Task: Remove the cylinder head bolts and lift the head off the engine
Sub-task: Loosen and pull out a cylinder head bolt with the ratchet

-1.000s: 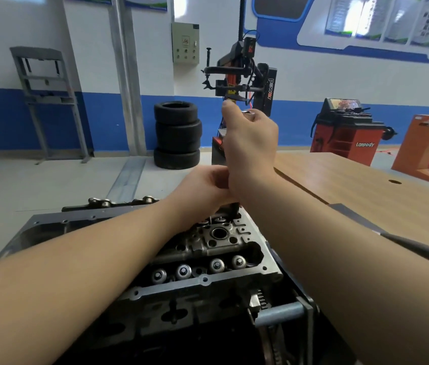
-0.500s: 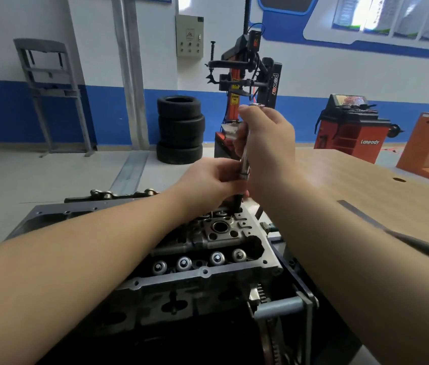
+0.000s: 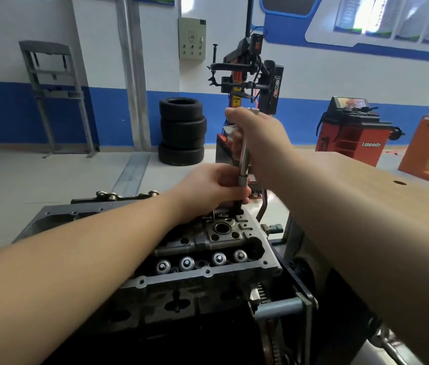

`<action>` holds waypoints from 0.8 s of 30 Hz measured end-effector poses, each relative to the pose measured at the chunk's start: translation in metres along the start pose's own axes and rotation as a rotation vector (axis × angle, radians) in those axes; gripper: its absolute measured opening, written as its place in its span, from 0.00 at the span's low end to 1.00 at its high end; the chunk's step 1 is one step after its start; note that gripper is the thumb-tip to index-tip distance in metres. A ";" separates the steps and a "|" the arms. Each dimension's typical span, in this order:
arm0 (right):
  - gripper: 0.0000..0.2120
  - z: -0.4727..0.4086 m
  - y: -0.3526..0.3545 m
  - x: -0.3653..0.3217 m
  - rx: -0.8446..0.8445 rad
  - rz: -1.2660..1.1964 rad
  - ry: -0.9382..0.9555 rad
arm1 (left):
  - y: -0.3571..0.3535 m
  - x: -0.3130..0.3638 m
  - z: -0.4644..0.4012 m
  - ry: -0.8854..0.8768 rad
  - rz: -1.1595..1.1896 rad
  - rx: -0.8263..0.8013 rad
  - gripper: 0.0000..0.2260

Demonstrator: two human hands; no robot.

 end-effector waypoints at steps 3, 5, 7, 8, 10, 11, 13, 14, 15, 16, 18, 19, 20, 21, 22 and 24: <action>0.11 0.014 -0.022 0.012 0.353 0.001 0.204 | -0.004 0.005 -0.003 -0.056 -0.172 0.092 0.11; 0.13 0.017 -0.029 0.011 0.385 0.001 0.246 | -0.005 0.007 0.000 -0.042 -0.236 0.082 0.16; 0.17 0.006 -0.023 0.004 0.303 0.010 0.171 | -0.005 0.006 0.001 -0.052 -0.164 0.015 0.10; 0.19 -0.001 -0.019 0.001 0.160 0.009 0.099 | -0.003 0.004 0.002 -0.036 -0.089 -0.010 0.08; 0.22 -0.009 -0.009 -0.003 -0.244 -0.038 -0.058 | -0.001 0.004 0.004 -0.007 0.034 -0.043 0.09; 0.22 -0.011 -0.003 -0.005 -0.385 -0.067 -0.095 | 0.000 0.003 0.003 0.004 0.053 -0.052 0.10; 0.20 -0.011 0.003 -0.008 -0.435 -0.091 -0.108 | 0.000 0.002 0.001 0.007 0.051 -0.070 0.12; 0.18 -0.011 0.003 -0.007 -0.342 -0.094 -0.108 | 0.000 0.003 0.000 0.007 0.053 -0.067 0.11; 0.15 -0.009 0.000 -0.005 -0.181 -0.072 -0.084 | 0.000 0.003 -0.001 0.011 0.058 -0.050 0.11; 0.12 -0.004 -0.003 -0.005 0.007 -0.022 -0.023 | -0.001 0.004 -0.001 0.005 0.042 -0.024 0.10; 0.08 0.007 -0.014 -0.001 0.284 0.037 0.099 | -0.003 0.004 -0.002 -0.041 -0.034 0.009 0.09; 0.09 0.011 -0.019 0.002 0.334 0.022 0.119 | -0.005 0.005 -0.002 -0.059 -0.078 0.018 0.14; 0.09 0.014 -0.023 0.004 0.352 -0.007 0.122 | -0.006 0.008 0.000 -0.071 -0.112 0.035 0.20; 0.09 0.017 -0.028 0.006 0.368 -0.031 0.125 | -0.007 0.008 0.002 -0.071 -0.129 0.045 0.24; 0.09 0.017 -0.033 0.005 0.399 -0.025 0.134 | -0.006 0.009 0.003 -0.078 -0.132 0.052 0.23; 0.15 0.011 -0.033 0.000 0.416 0.033 0.136 | -0.004 0.007 0.003 -0.082 -0.114 0.054 0.13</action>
Point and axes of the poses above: each hand's wrist, its own z-axis away from the middle knuckle, its own y-axis out of the back of the hand, x = y × z, the point moved 2 cm from there along -z, towards the middle knuckle, and after that the axes turned 6 degrees about x, right-handed, at the moved point
